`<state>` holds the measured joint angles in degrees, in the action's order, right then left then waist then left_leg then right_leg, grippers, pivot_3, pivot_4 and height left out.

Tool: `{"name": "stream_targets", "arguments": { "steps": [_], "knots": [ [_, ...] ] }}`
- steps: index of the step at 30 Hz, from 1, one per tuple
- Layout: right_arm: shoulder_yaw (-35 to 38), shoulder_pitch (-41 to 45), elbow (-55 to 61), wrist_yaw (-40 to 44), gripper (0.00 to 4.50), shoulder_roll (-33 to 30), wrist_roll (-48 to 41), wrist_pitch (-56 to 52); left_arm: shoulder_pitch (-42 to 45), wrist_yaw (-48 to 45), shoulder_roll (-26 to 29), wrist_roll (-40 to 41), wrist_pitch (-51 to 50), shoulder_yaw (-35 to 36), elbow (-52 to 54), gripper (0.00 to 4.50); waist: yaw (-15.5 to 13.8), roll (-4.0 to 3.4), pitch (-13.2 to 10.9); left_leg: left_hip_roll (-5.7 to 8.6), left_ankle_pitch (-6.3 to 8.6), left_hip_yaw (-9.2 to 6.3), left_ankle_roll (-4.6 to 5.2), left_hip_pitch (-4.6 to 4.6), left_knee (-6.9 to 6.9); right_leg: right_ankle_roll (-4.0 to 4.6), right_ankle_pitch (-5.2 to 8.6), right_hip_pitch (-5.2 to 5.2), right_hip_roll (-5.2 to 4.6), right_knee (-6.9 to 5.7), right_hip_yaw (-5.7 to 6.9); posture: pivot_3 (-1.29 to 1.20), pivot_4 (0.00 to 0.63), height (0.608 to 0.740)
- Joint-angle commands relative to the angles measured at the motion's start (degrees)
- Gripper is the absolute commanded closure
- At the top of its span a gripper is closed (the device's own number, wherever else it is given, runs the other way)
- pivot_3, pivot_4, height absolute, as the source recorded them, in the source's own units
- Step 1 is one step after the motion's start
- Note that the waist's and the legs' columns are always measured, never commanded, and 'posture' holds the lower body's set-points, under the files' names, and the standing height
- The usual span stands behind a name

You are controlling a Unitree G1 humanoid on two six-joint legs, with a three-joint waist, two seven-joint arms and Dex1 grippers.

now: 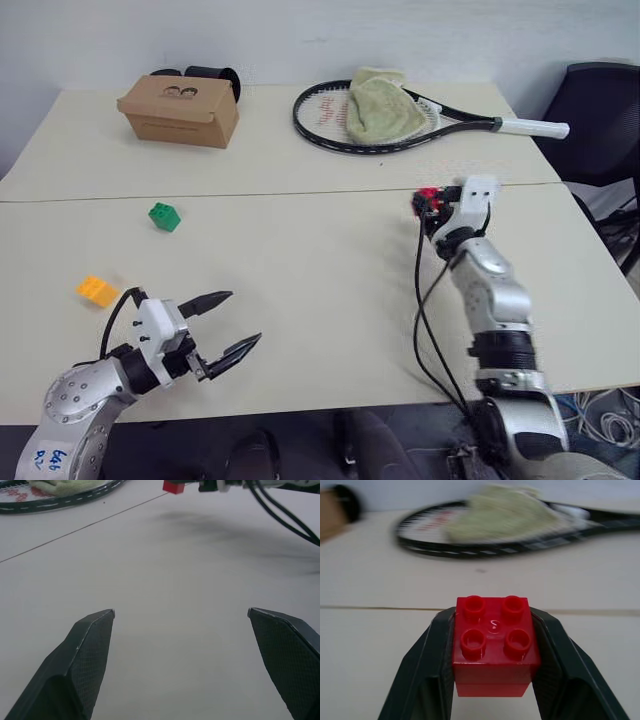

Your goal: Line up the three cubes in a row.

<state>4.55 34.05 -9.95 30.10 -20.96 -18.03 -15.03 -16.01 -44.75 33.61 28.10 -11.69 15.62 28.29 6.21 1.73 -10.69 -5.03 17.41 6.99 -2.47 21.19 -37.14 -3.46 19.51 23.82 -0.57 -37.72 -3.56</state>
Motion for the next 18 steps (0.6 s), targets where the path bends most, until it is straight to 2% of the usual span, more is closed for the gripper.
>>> {"name": "stream_targets", "arguments": {
  "steps": [1, 3, 7, 11, 18],
  "knots": [
    [-10.0, -2.2, 2.4, 36.6, 2.99, -9.9, -2.2, 14.5, -1.2, -0.4, 0.2, -0.2, 1.6, 1.3, 0.5, 0.00, -0.1, 0.01, 0.0, -0.01, 0.05, -0.06, 0.08, -0.04, 0.00, -0.01, 0.00, -0.10, 0.01, 0.07, 0.07, 0.00, 0.150, 0.740],
    [-12.4, -1.5, -1.1, 44.5, 2.99, -11.9, -2.1, 17.4, -1.4, -0.6, 0.3, -0.5, 1.8, 1.2, 0.2, 0.00, -0.1, 0.03, 0.0, -0.04, 0.21, -0.14, 0.33, -0.15, -0.03, -0.01, 0.00, -0.30, 0.04, 0.19, 0.16, 0.00, 0.150, 0.740],
    [-15.0, 1.4, -10.8, 51.3, 2.99, -10.6, -0.3, 20.5, -2.1, -0.5, 0.2, -0.5, 2.1, 1.4, 0.2, 0.00, 0.1, 0.04, 0.0, -0.03, 0.17, -0.10, 0.39, -0.17, -0.19, -0.07, -0.06, -0.32, -0.03, 0.06, 0.06, 0.00, 0.150, 0.740],
    [-15.1, 3.5, -18.9, 51.9, 2.99, -7.5, 2.2, 27.3, -3.0, -0.3, 0.1, -0.5, 2.2, 1.5, 0.8, 0.00, 0.1, 0.04, 0.0, -0.01, 0.15, -0.07, 0.40, -0.23, -0.26, -0.06, -0.07, -0.32, -0.03, -0.03, 0.02, 0.00, 0.150, 0.740],
    [-14.8, 5.7, -28.0, 50.3, 2.99, -3.9, 5.4, 28.2, -4.4, -0.1, 0.5, -0.3, 2.1, 2.7, 1.4, 0.00, 0.1, 0.04, 0.0, -0.03, -0.02, -0.06, 0.09, -0.21, -0.24, -0.03, -0.05, -0.31, -0.05, -0.01, 0.02, 0.00, 0.150, 0.740]
  ]
}}
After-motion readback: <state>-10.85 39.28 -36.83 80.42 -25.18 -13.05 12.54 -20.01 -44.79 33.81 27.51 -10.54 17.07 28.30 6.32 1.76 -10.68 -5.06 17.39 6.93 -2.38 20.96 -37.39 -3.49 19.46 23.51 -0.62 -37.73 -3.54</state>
